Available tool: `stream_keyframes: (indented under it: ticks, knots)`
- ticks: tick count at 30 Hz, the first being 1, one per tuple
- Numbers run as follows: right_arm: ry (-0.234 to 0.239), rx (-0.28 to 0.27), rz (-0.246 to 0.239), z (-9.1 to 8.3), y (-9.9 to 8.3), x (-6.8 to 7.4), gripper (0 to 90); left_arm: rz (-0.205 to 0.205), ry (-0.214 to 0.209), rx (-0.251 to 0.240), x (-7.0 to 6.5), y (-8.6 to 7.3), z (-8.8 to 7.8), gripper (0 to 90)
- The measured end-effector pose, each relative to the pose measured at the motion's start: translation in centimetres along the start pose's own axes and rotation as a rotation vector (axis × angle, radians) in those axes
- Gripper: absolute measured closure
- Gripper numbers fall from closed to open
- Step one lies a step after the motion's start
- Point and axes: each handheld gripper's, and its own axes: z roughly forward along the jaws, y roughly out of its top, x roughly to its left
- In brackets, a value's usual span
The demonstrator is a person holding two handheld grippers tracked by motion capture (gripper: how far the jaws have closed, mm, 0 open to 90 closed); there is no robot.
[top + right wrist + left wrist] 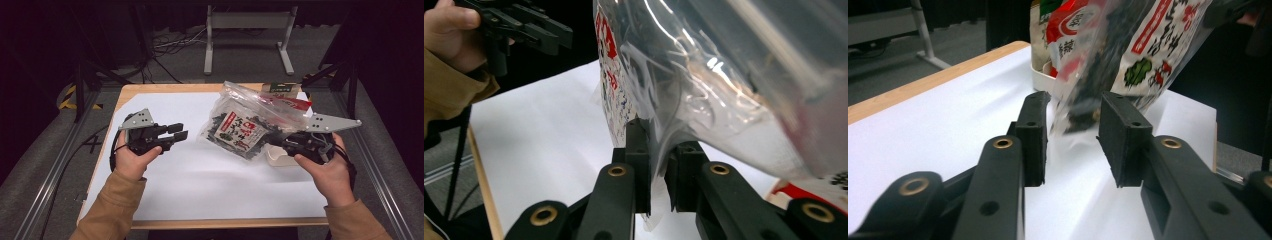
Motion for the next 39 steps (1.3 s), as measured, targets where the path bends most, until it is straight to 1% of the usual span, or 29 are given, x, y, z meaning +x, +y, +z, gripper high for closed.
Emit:
stream_keyframes:
  ticks: [2,3,4,7,9,10,12,13,14,19,23,30,32,39]
  knots:
    - [-0.013,0.012,-0.012,-0.4,0.4,-0.3,81.8,-0.009,0.007,0.009,0.1,-0.1,-0.1,60.2]
    - [-0.019,0.017,-0.016,-0.6,0.7,-0.4,81.7,-0.007,0.013,0.013,0.3,-0.1,-0.1,58.8]
    - [-0.023,0.021,-0.021,-0.8,0.9,-0.5,81.7,-0.007,0.013,0.013,0.3,-0.1,-0.1,58.2]
    - [-0.033,0.030,-0.032,-1.3,1.4,-0.7,81.7,-0.020,0.010,0.043,0.5,-0.3,0.0,58.2]
    - [-0.042,0.032,-0.033,-1.6,1.7,-0.9,81.6,-0.027,0.010,0.053,0.6,-0.4,0.0,58.0]
    - [-0.042,0.032,-0.032,-1.8,1.8,-1.0,81.6,-0.020,0.011,0.065,0.7,-0.4,0.0,57.8]
    - [-0.052,0.036,-0.029,-2.2,2.2,-1.3,81.6,-0.028,0.008,0.074,0.8,-0.4,0.0,57.7]
    - [-0.055,0.039,-0.029,-2.3,2.3,-1.4,81.6,-0.021,0.013,0.081,0.9,-0.4,0.0,56.9]
    - [-0.061,0.043,-0.030,-2.4,2.4,-1.5,81.6,-0.029,0.019,0.083,0.9,-0.5,0.0,56.2]
    - [-0.080,0.063,-0.026,-3.2,3.0,-2.1,81.5,-0.028,0.033,0.121,1.3,-0.7,0.0,51.7]
    - [-0.089,0.065,-0.025,-3.6,3.2,-2.4,81.5,-0.024,0.034,0.129,1.5,-0.7,0.1,50.4]
    - [-0.125,0.093,-0.029,-4.4,3.8,-3.3,81.4,-0.032,0.031,0.141,1.5,-0.8,0.1,48.8]
    - [-0.138,0.103,-0.030,-4.7,3.9,-3.5,81.4,-0.026,0.035,0.140,1.5,-0.8,0.0,48.8]
    - [-0.161,0.118,-0.027,-5.2,4.1,-4.0,81.4,-0.030,0.040,0.136,1.6,-0.8,0.0,46.9]
